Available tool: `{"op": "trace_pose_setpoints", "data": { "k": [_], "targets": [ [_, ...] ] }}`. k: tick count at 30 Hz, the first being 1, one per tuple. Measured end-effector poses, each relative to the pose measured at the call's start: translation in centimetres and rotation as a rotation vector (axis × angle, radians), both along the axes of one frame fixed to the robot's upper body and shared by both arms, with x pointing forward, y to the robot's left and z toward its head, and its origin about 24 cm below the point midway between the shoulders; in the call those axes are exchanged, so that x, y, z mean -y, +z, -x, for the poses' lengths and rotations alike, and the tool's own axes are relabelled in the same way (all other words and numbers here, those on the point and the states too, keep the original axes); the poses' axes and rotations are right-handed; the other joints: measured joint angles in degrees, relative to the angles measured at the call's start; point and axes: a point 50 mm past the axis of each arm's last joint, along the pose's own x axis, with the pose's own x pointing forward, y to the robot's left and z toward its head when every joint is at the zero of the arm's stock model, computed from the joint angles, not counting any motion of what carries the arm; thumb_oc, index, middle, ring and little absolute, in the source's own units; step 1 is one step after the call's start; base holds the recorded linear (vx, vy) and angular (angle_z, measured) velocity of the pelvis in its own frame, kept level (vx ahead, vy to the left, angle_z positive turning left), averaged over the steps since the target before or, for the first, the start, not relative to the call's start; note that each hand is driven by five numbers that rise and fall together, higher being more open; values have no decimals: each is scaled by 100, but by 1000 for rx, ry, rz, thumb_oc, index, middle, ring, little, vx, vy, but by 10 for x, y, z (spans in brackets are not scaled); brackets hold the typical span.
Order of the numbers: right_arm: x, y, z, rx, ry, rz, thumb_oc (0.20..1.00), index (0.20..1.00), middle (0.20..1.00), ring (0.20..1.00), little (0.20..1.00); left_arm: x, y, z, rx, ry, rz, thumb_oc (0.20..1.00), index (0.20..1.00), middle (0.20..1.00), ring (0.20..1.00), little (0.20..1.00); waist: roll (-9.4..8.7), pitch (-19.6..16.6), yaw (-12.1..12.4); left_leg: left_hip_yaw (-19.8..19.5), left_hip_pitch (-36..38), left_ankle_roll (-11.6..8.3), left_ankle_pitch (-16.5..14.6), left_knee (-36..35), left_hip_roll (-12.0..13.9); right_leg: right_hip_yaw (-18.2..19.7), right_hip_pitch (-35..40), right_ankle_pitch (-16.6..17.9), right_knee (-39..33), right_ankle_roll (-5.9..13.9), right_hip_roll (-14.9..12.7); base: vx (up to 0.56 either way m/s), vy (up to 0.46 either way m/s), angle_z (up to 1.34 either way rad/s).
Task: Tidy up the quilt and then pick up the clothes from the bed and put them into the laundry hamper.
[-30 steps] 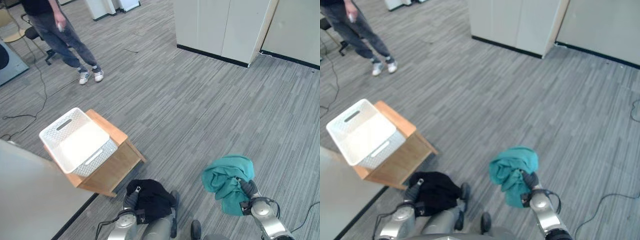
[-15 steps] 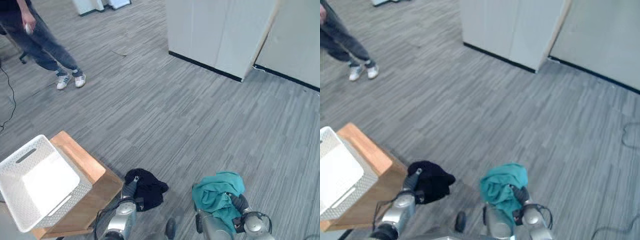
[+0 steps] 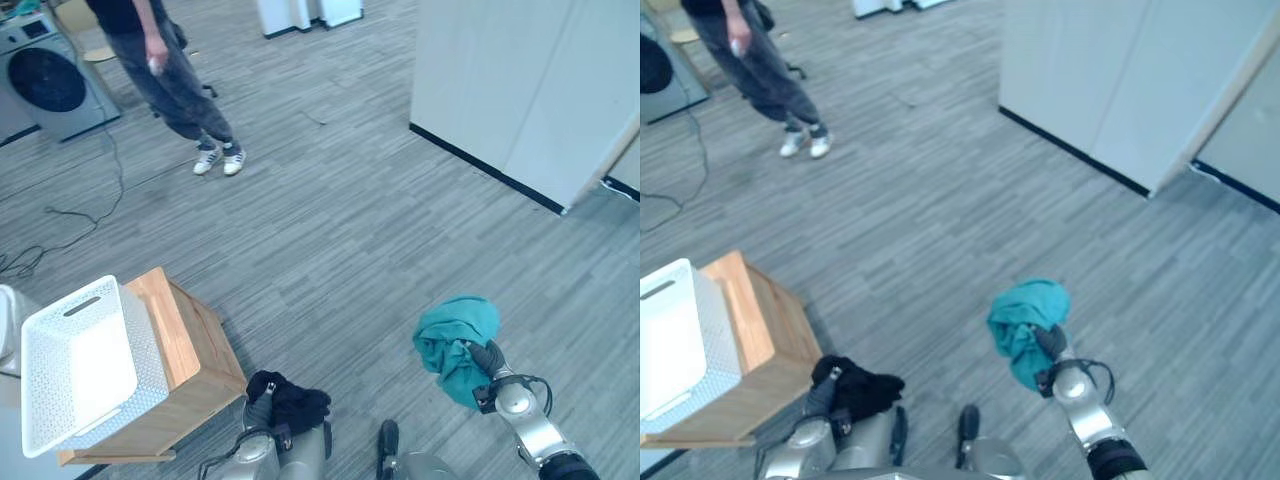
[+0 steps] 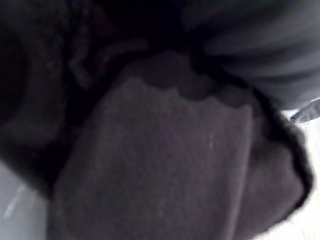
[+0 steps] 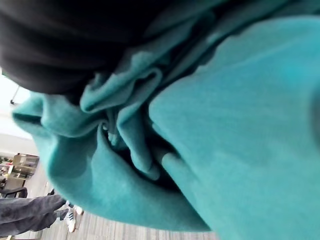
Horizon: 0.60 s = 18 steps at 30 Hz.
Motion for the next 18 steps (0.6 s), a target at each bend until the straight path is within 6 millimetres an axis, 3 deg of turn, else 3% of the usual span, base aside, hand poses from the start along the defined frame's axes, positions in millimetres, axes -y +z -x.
{"op": "trace_pose_setpoints", "data": {
  "k": [1, 2, 3, 4, 5, 6, 7, 8, 9, 10, 11, 12, 14, 15, 16, 17, 18],
  "targets": [
    [1, -5, 11, -17, -11, 1, 200, 200, 200, 200, 200, 5, 0, 1, 0, -41, -2, 200, 200, 200, 200, 200, 78, -129, -33, 125, 115, 66, 81, -966, -110, -268, -50, -293, 245, 484, 42, 248, 58, 73],
    [6, -7, 18, -20, -32, 8, 200, 200, 200, 200, 200, 11, 2, -2, 19, -70, 4, 200, 200, 200, 200, 200, 333, -189, -51, 705, 139, 193, 146, -1463, 83, -442, -174, -627, 726, 740, 175, 539, 176, 136],
    [10, -13, 29, -47, -67, 17, 200, 200, 200, 200, 200, 13, 6, -6, 40, -119, -1, 200, 200, 200, 200, 200, 324, -320, -52, 1895, 246, 310, 236, -2146, 23, -934, -10, -639, 497, 39, 294, 296, 121, 117],
    [7, -17, 35, -62, -81, 6, 200, 200, 200, 200, 200, 12, 9, -12, 56, -121, -3, 200, 200, 200, 200, 200, 290, -318, -43, 2628, 447, 625, 137, -2155, -129, -1093, 112, -833, 544, 854, 189, 533, 208, 115],
    [10, -15, 35, -55, -81, 20, 200, 200, 200, 200, 200, 16, 8, -11, 54, -113, 10, 200, 200, 200, 200, 200, 482, -326, -131, 2725, 546, 781, 102, -2175, -42, -957, -24, -642, 919, 972, 289, 339, 124, 62],
    [13, -12, 38, -50, -68, 41, 200, 200, 200, 200, 200, 20, 5, -3, 44, -90, 36, 200, 200, 200, 200, 200, 857, -309, -117, 2337, 775, 1105, -57, -2105, 123, -582, -336, -849, 1908, 914, 441, 573, 165, 85],
    [9, -25, 52, -112, -71, 41, 200, 200, 200, 200, 200, 7, 0, 8, 6, -72, 6, 200, 200, 200, 200, 200, 347, -575, -40, 2051, 1266, 1096, -125, -2070, -281, -736, 96, -1846, 1864, -43, 91, 466, 96, 108],
    [11, -30, 57, -146, -85, 47, 200, 200, 200, 200, 200, 7, -4, 9, -27, -89, -1, 200, 200, 200, 200, 200, 231, -601, -67, 2079, 1363, 1202, -168, -2049, -406, -886, 88, -1839, 2228, 100, -56, 360, 59, 124],
    [16, -29, 59, -154, -70, 66, 200, 200, 200, 200, 200, 9, -3, 7, -19, -94, 1, 200, 200, 200, 200, 200, 189, -537, -82, 2160, 1310, 1504, -664, -1207, -517, -819, -283, -1796, 3447, 199, -216, 401, -52, 127],
    [23, -22, 55, -130, -43, 99, 200, 200, 200, 200, 200, 11, -4, 10, -26, -95, 6, 200, 200, 200, 200, 200, 515, -530, -134, 1475, 1395, 1703, -940, -1392, -330, -621, -763, -1490, 4553, 208, -158, 269, -71, 113],
    [21, -22, 55, -129, -46, 95, 200, 200, 200, 200, 200, 9, -4, 11, -34, -90, 4, 200, 200, 200, 200, 200, 523, -574, -149, 1272, 1521, 1412, -889, -1510, -405, -581, -958, -1518, 4791, 156, -292, 451, -125, 123],
    [19, -18, 53, -109, -34, 93, 200, 200, 200, 200, 200, 3, -2, 8, -22, -76, -10, 200, 200, 200, 200, 200, 569, -557, -250, 823, 1658, 1275, -705, -1798, -407, 58, -1341, -1569, 4753, 96, -199, 354, -118, 158],
    [18, -16, 52, -102, -22, 83, 200, 200, 200, 200, 200, 0, 2, 0, 2, -84, -34, 200, 200, 200, 200, 200, 557, -460, -375, 93, 1908, 1154, -501, -2192, -361, 646, -1541, -1528, 3860, 161, -144, 560, -260, 173],
    [18, -17, 53, -106, -28, 80, 200, 200, 200, 200, 200, -2, 6, -9, 24, -96, -50, 200, 200, 200, 200, 200, 486, -408, -420, -245, 2020, 1007, -386, -2322, -296, 959, -1590, -1479, 3163, 212, -193, 621, -337, 169],
    [19, -17, 54, -111, -26, 83, 200, 200, 200, 200, 200, -2, 8, -16, 37, -100, -59, 200, 200, 200, 200, 200, 537, -390, -421, -787, 2017, 870, -414, -2370, -164, 1401, -1557, -1376, 2261, 227, -50, 518, -298, 237],
    [21, -18, 57, -119, -22, 88, 200, 200, 200, 200, 200, -1, 8, -23, 39, -102, -67, 200, 200, 200, 200, 200, 577, -380, -579, -1386, 1926, 841, -402, -2386, -41, 1807, -1442, -1037, 1278, 377, 11, 268, -136, 240],
    [20, -18, 57, -121, -21, 87, 200, 200, 200, 200, 200, -1, 11, -28, 51, -111, -82, 200, 200, 200, 200, 200, 546, -356, -669, -1649, 1888, 806, -398, -2398, 15, 1960, -1384, -850, 855, 467, -30, 69, -52, 232]
  ]
}}
